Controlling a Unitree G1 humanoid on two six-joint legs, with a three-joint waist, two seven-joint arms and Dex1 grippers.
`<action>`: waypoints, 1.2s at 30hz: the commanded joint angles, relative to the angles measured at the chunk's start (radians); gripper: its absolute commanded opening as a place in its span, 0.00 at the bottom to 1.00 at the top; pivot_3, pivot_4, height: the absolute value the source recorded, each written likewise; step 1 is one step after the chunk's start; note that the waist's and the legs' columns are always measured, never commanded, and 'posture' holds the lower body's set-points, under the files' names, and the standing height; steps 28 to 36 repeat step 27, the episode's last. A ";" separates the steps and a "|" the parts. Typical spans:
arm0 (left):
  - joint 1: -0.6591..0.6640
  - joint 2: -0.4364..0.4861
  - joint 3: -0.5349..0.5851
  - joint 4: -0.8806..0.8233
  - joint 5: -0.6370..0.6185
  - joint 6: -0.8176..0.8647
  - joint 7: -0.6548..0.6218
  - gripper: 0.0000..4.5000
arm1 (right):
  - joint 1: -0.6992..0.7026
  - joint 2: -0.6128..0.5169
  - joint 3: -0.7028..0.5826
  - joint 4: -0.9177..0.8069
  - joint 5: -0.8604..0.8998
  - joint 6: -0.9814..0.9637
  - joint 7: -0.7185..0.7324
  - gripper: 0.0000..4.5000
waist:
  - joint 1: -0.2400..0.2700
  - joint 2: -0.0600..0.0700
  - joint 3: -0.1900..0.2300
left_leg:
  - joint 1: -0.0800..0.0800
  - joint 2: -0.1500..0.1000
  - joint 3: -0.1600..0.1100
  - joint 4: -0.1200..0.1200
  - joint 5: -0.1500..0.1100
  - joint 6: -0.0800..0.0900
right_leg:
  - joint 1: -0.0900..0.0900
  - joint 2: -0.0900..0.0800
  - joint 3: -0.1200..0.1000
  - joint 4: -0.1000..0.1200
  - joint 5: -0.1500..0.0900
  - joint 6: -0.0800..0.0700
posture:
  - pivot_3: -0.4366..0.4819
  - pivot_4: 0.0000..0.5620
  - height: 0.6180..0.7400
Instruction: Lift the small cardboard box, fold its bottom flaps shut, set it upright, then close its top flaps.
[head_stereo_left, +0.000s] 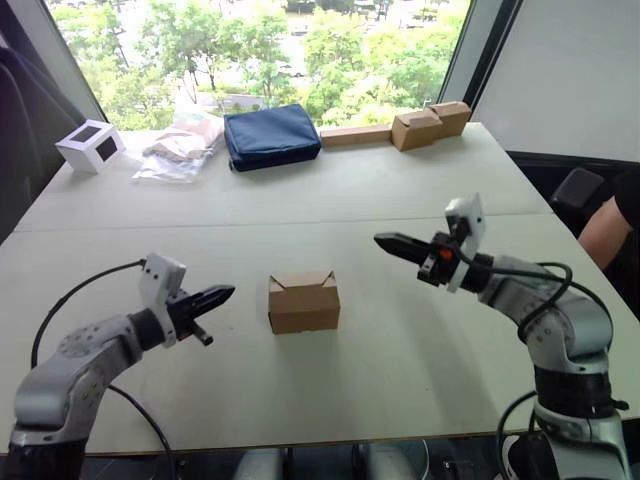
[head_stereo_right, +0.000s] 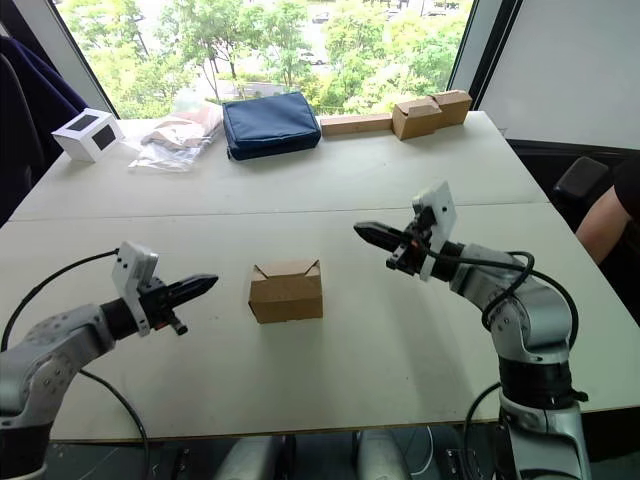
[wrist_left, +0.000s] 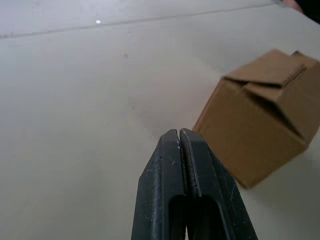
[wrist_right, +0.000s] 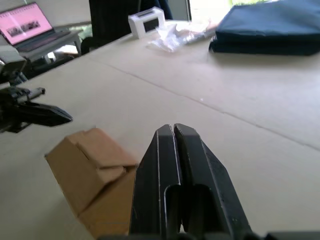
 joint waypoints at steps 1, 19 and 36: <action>0.075 0.011 0.029 -0.052 -0.001 -0.046 -0.037 0.01 | 0.103 -0.076 0.018 -0.068 0.000 -0.014 0.046 0.00 | 0.001 0.000 0.000 | 0.000 0.000 0.000 0.000 0.000 0.000 | 0.000 -0.001 0.000 -0.001 0.000 -0.001 | 0.48 0.27 0.98; 0.202 0.000 -0.009 -0.033 0.017 -0.097 -0.080 0.01 | 0.254 -0.177 0.082 -0.067 -0.057 -0.108 0.074 0.00 | 0.001 0.001 0.000 | 0.000 0.000 0.000 -0.001 -0.001 0.002 | 0.004 -0.001 -0.001 -0.010 -0.001 -0.005 | 0.48 0.27 0.98; 0.182 -0.003 -0.010 -0.028 -0.005 -0.070 -0.084 0.01 | 0.224 -0.171 0.105 -0.050 -0.064 -0.109 0.066 0.00 | 0.000 0.001 0.000 | 0.000 0.000 0.000 -0.001 -0.002 0.003 | 0.005 -0.001 -0.001 -0.012 -0.001 -0.005 | 0.48 0.27 0.98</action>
